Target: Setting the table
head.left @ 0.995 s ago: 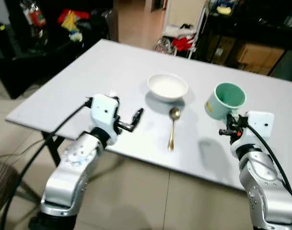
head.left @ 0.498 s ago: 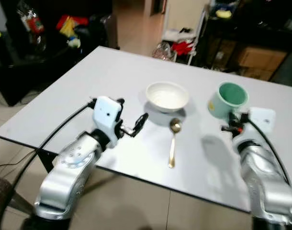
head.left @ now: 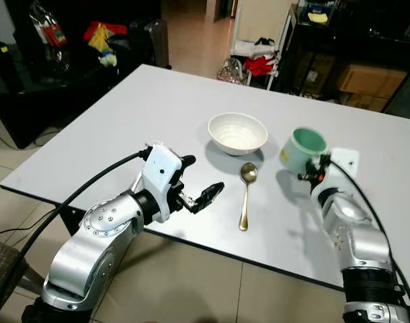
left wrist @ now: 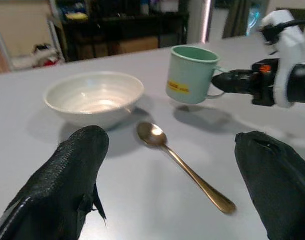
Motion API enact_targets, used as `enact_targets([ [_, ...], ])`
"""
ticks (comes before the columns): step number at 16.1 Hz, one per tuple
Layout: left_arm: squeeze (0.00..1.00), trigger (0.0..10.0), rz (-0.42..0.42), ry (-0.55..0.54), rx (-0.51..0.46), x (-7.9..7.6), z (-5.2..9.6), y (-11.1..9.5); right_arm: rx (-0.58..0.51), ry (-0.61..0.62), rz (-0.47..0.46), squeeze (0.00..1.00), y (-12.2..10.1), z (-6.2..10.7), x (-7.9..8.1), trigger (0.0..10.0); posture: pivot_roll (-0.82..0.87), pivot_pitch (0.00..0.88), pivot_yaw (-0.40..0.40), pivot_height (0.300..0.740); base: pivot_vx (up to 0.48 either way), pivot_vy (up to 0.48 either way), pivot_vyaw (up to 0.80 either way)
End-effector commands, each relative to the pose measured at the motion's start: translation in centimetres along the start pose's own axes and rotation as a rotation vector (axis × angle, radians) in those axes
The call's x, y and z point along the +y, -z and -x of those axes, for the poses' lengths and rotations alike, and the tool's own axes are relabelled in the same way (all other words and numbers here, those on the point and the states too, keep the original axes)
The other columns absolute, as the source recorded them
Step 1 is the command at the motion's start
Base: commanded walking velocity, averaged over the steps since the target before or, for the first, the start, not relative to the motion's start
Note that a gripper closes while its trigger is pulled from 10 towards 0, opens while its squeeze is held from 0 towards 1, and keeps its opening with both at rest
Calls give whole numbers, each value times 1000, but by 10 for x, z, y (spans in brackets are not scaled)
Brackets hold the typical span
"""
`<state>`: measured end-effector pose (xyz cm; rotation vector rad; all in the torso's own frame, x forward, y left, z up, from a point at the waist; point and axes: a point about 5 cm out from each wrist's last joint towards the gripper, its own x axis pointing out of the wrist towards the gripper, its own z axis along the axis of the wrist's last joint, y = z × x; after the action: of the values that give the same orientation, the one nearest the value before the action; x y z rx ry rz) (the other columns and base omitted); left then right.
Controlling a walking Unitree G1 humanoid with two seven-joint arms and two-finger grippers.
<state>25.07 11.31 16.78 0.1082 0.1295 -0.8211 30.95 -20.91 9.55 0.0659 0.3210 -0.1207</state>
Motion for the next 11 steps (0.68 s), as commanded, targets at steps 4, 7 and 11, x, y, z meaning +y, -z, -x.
enact_targets([
  [4,0,10000,-2,67,34,-7,3,-1,-12,-47,-12,0,6,-9,5,10000,71,0,-67,740,0,0,0],
  [7,0,10000,28,108,86,-12,6,4,-5,-90,4,0,14,-15,13,10000,76,0,-64,740,0,0,0],
  [11,0,10000,46,134,120,-15,9,7,7,-75,24,231,17,-20,13,10000,81,0,-66,740,0,0,0],
])
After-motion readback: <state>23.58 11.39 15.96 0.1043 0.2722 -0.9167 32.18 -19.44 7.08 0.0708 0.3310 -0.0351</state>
